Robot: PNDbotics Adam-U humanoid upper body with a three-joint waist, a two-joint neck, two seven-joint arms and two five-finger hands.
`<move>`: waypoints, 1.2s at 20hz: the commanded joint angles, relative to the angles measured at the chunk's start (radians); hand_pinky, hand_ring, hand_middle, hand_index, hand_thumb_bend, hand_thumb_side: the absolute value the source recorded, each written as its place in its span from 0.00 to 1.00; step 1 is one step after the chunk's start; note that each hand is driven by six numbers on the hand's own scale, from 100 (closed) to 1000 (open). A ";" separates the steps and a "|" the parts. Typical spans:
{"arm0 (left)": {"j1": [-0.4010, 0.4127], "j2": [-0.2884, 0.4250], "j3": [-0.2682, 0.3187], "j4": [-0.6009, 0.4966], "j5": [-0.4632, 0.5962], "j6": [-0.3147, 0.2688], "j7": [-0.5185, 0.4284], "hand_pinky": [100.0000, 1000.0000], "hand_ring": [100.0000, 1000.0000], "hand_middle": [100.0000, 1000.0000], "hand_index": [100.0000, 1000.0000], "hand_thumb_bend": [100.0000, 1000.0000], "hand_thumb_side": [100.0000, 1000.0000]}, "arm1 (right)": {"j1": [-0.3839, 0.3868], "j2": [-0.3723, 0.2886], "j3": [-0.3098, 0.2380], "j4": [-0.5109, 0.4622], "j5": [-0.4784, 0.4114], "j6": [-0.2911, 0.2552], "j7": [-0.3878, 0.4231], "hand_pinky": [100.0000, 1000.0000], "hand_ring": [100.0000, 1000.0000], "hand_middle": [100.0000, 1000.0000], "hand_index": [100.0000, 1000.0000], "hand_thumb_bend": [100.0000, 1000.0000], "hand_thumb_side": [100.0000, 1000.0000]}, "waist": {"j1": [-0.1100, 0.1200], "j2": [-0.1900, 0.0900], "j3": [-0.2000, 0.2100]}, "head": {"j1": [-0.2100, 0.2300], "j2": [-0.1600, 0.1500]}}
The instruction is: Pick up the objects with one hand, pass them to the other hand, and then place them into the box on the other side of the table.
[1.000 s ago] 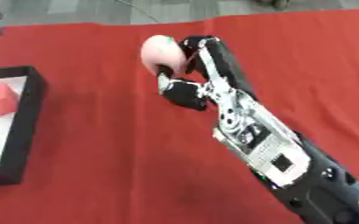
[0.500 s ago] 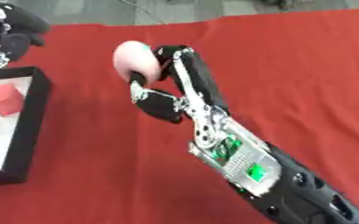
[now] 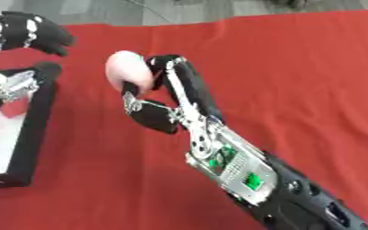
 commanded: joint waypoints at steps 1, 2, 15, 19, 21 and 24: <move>-0.023 0.007 -0.008 0.009 -0.060 -0.009 -0.010 0.84 0.77 0.79 0.82 0.23 0.54 | -0.024 0.014 0.006 -0.006 0.021 -0.020 0.019 0.66 0.51 0.47 0.52 0.00 0.12 | 0.003 -0.028 0.003 | 0.014 0.008; -0.025 0.004 -0.013 0.015 -0.077 -0.011 -0.013 0.84 0.77 0.79 0.82 0.24 0.54 | -0.026 0.018 0.010 -0.005 0.025 -0.024 0.026 0.66 0.51 0.47 0.52 0.00 0.12 | 0.004 -0.027 0.004 | 0.017 0.009; -0.044 -0.032 -0.053 0.076 -0.203 -0.022 -0.035 0.84 0.78 0.79 0.83 0.28 0.51 | -0.037 0.038 0.030 -0.001 0.058 -0.095 0.102 0.66 0.51 0.47 0.52 0.00 0.09 | -0.001 -0.023 0.007 | 0.038 0.010; -0.044 -0.039 -0.058 0.084 -0.209 -0.025 -0.032 0.82 0.76 0.76 0.80 0.20 0.50 | -0.036 0.039 0.028 -0.001 0.058 -0.110 0.114 0.66 0.51 0.47 0.52 0.00 0.10 | -0.001 -0.022 0.007 | 0.041 0.012; -0.044 -0.041 -0.058 0.084 -0.207 -0.025 -0.027 0.80 0.73 0.69 0.72 0.03 0.44 | -0.035 0.039 0.026 0.000 0.057 -0.112 0.117 0.66 0.51 0.47 0.52 0.00 0.10 | -0.002 -0.022 0.007 | 0.042 0.013; -0.043 -0.043 -0.059 0.080 -0.201 -0.026 -0.009 0.77 0.67 0.60 0.64 0.00 0.36 | -0.034 0.038 0.026 0.001 0.054 -0.114 0.121 0.66 0.51 0.47 0.52 0.00 0.10 | -0.002 -0.022 0.007 | 0.044 0.013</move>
